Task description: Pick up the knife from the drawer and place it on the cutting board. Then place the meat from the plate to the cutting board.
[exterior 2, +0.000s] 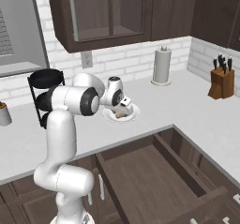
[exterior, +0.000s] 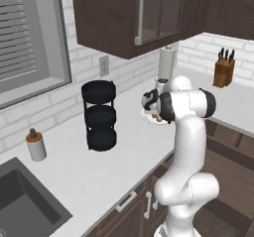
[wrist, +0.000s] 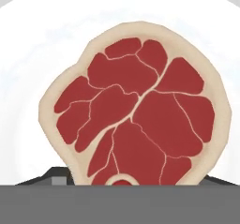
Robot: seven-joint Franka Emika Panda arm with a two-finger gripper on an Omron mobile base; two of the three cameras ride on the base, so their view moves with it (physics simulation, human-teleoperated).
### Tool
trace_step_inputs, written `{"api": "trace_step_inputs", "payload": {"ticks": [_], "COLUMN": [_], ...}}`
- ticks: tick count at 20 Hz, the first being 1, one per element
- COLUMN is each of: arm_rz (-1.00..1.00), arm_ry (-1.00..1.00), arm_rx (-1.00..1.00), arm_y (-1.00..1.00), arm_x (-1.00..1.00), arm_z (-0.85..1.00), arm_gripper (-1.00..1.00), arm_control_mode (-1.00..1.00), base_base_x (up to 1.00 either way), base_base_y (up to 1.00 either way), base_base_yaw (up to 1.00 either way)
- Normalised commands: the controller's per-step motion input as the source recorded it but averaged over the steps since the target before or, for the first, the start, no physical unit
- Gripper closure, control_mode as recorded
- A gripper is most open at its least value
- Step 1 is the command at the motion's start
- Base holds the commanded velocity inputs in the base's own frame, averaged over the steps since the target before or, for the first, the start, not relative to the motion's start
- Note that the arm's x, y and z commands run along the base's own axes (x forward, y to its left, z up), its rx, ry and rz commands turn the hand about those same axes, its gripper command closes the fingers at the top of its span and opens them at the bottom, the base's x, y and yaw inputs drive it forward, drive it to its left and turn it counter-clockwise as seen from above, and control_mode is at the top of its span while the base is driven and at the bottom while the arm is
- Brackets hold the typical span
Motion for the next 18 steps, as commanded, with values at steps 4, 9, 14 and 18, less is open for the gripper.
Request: {"api": "trace_step_inputs", "payload": {"ticks": [4, 9, 14, 18], "arm_rz": [0.00, 0.00, 0.00, 0.06], "arm_ry": [0.01, -0.05, -0.11, -0.10], "arm_rx": [0.00, 0.00, 0.00, 0.03], "arm_y": [-0.12, 0.00, 0.00, -0.01], "arm_x": [0.02, -0.38, -0.92, -0.99], "arm_z": [-0.19, 0.02, 0.37, 0.66], "arm_gripper": [1.00, 1.00, 1.00, 1.00], "arm_control_mode": [-1.00, -1.00, -1.00, -1.00], "base_base_x": [0.00, 0.00, 0.00, 0.00], "base_base_y": [0.00, 0.00, 0.00, 0.00], "base_base_yaw": [0.00, 0.00, 0.00, 0.00]}}
